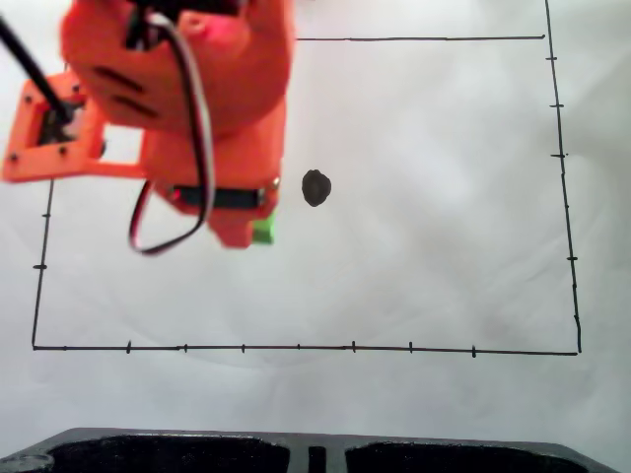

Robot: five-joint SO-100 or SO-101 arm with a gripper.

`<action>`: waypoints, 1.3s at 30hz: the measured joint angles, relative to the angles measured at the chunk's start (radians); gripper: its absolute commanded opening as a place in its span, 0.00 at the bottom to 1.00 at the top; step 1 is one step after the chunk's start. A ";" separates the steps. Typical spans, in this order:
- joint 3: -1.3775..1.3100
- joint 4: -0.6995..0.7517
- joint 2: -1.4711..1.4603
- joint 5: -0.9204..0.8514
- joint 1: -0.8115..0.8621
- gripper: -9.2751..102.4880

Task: Grasp the colored block, Place it on the black dot, and then return the arm to the default position.

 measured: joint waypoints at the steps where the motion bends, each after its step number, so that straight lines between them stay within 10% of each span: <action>1: 0.011 0.002 0.005 0.014 -0.021 0.23; 25: 0.183 -0.103 0.005 0.015 -0.155 0.24; 39: 0.195 -0.114 -0.011 -0.020 -0.141 0.41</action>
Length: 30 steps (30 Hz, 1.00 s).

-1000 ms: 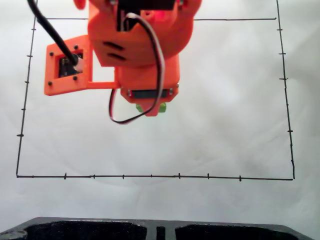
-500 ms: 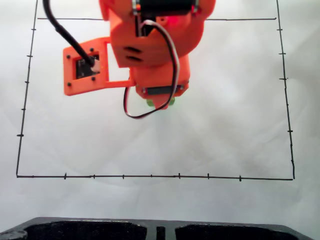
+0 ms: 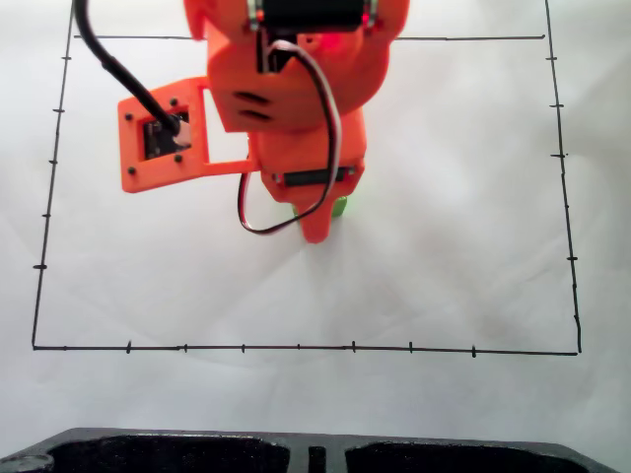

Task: Grasp the colored block, Place it on the black dot, and then return the arm to the default position.

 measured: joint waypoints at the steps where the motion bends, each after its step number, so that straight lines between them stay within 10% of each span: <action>1: 0.002 0.002 0.000 0.000 0.000 0.41; 30: 0.087 0.356 0.706 -0.272 0.011 0.32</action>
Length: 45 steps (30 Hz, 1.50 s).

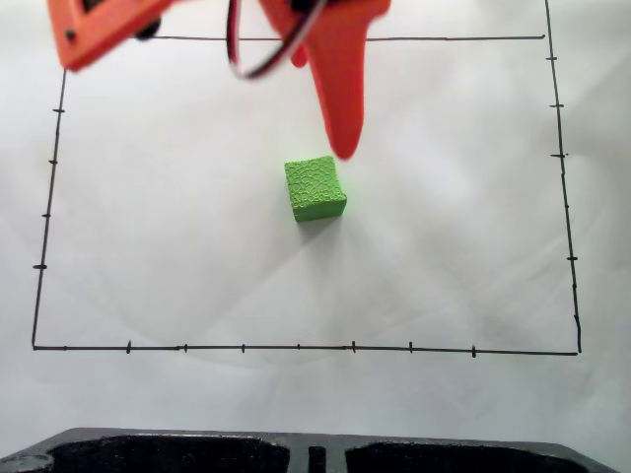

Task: Grasp the colored block, Place it on the black dot, and then return the arm to the default position.

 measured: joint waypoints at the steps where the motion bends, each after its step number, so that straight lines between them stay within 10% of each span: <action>1: 0.021 -0.006 0.040 -0.002 0.009 0.29; 11: 0.313 -0.035 0.439 -0.014 0.046 0.08; 45: 0.919 -0.520 0.871 0.118 0.054 0.08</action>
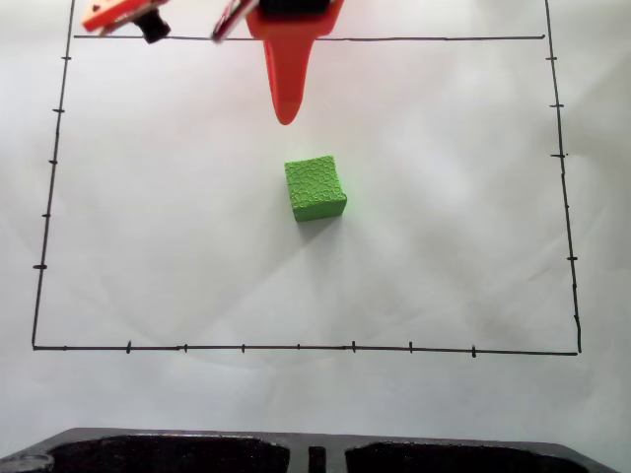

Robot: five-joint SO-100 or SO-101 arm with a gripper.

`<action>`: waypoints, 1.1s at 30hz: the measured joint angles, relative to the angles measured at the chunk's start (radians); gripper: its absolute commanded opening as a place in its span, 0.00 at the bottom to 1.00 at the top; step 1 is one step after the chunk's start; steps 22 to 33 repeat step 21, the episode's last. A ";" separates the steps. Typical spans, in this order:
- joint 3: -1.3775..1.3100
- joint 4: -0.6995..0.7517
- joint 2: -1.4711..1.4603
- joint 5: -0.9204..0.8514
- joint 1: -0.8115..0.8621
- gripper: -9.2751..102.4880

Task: Grasp the colored block, Place it on the black dot, and then return the arm to the default position.

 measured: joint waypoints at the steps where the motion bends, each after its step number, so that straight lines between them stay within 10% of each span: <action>1: 0.000 0.002 0.000 0.006 0.000 0.08; 33: 0.000 0.005 0.003 0.029 0.009 0.08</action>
